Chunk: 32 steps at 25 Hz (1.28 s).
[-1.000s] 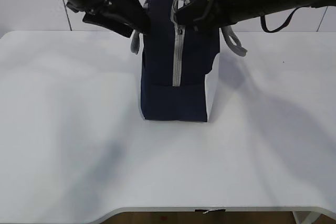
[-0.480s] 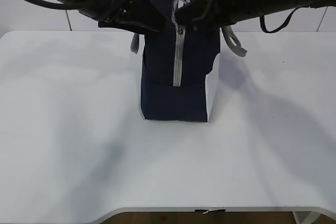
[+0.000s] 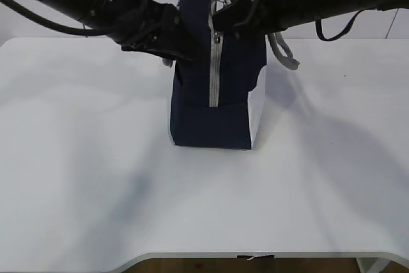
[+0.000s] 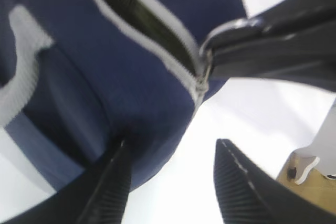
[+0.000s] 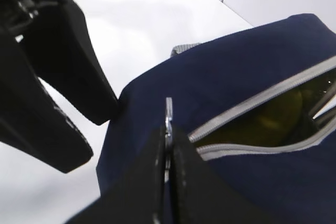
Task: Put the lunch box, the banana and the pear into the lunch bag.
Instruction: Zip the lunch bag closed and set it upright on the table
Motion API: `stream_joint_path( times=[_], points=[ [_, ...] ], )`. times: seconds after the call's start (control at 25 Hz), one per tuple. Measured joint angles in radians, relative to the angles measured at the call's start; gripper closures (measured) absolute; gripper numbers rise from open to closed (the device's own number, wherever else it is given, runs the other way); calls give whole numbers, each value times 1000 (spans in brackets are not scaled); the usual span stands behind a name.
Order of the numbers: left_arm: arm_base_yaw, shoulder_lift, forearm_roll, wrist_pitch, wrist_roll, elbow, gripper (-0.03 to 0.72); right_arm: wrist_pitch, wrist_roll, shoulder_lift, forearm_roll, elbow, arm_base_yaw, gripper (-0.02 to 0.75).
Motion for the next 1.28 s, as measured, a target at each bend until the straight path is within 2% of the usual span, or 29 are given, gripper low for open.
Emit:
stream_joint_path(
  times=[0.24,0.44,0.52,0.92,1.0,1.12,1.28],
  points=[
    [-1,0,-17,-89,47,105,295,1,0,2,1,0,0,731],
    [-1,1,-171,-127,200,122,295,1,0,2,1,0,0,731],
    [-1,1,-200,-136,236,122,295,1,0,2,1,0,0,731],
    [-2,1,-246,-213,278,122,303,1,0,2,2,0,0,731],
    [-4,1,-259,-224,280,122,347,1,0,2,2,0,0,731],
    [-4,1,-268,-237,291,122,485,1,0,2,3,0,0,731],
    [-4,1,-270,-237,303,122,631,1,2,2,5,0,0,731]
  ],
)
